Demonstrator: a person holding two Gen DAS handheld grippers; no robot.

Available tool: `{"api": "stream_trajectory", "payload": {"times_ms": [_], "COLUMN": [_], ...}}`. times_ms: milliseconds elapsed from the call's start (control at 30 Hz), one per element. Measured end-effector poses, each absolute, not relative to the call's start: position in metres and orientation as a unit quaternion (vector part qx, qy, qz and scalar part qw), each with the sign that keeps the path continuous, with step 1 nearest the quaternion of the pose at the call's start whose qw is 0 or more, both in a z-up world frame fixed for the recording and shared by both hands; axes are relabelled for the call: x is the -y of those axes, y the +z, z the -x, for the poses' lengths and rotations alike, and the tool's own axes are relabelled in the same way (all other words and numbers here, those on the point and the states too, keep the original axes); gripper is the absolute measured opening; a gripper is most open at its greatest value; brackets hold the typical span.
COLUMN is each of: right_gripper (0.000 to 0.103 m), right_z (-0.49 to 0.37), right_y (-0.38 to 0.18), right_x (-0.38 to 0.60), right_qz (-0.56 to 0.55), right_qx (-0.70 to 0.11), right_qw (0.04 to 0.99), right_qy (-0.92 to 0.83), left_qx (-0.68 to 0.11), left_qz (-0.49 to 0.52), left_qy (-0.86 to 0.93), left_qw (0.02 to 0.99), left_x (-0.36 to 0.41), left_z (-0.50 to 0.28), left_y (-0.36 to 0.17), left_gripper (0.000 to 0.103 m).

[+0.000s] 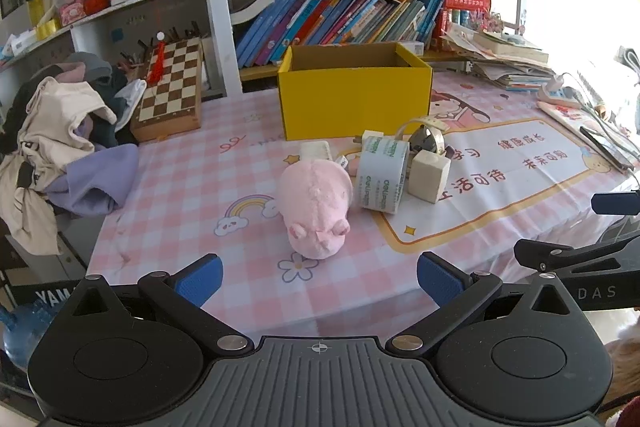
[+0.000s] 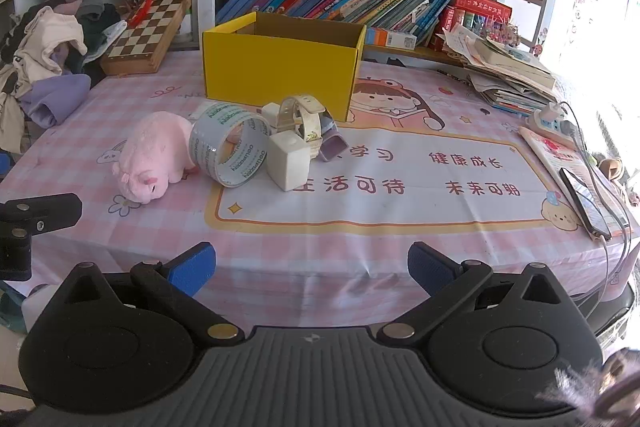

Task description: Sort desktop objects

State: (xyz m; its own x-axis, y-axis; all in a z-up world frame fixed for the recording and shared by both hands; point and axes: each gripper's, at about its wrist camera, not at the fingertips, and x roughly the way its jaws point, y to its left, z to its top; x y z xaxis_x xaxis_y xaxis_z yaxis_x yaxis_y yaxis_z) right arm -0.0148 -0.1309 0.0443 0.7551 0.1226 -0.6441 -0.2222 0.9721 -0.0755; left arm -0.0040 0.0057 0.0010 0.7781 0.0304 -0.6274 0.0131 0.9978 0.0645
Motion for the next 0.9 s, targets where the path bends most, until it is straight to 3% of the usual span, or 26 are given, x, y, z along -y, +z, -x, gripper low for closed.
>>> {"api": "stream_trajectory", "payload": {"times_ms": [900], "right_gripper": [0.103], "right_z": [0.0108], "right_y": [0.044], "right_x": [0.1265], "right_qz": [0.078], "right_qx": [-0.343], "right_qw": [0.932], "right_qy": [0.089], "left_qx": [-0.336], "left_qz": [-0.028], "left_qy": [0.0], "left_qw": [0.942], "left_x": [-0.0088], "left_z": [0.0007], "left_y": [-0.0016], "left_gripper": [0.103]}}
